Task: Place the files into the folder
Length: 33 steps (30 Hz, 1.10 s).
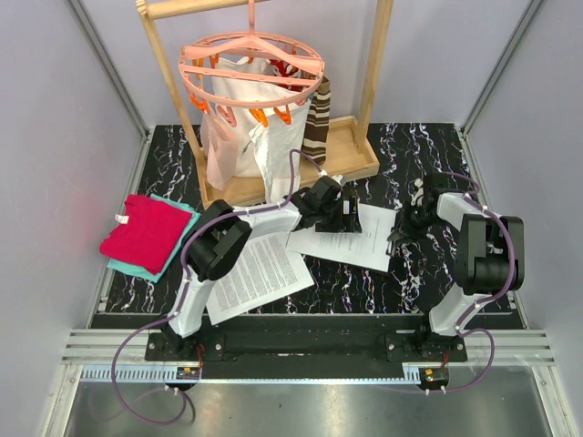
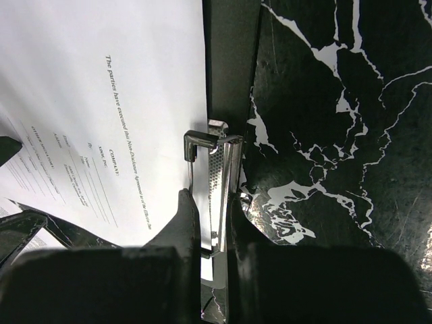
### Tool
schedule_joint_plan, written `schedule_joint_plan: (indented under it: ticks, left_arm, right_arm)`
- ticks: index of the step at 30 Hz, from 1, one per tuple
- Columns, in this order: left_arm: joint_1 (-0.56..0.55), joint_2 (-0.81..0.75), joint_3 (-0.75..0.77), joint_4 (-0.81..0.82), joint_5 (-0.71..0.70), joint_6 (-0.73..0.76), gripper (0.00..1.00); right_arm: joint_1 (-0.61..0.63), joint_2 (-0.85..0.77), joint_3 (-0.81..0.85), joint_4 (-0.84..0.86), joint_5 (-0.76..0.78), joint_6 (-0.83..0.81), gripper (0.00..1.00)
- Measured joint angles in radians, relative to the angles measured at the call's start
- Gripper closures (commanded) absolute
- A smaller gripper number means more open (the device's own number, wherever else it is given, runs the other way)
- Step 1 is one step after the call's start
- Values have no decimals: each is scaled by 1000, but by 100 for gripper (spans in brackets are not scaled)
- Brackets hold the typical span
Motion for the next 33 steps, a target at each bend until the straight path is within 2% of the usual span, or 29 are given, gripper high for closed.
schedule_joint_plan:
  ticks: [13,28,29,30,33]
  left_arm:
    - [-1,25,27,21,21,13,13]
    - [-11,26,29,18,21,94,11]
    - [-11,26,29,18,21,98,10]
    - [-11,26,29,18,22,98,9]
    - [-12,25,29,19,27,105,5]
  right_arm:
    - [-2,0,0,1,-3,-7,100]
    - [29,0,10,-10,52,-18,100]
    - [34,0,14,-10,62,-19,96]
    - [38,0,15,-11,68,-20,82]
    - [46,0,17,-13,80,-17,69]
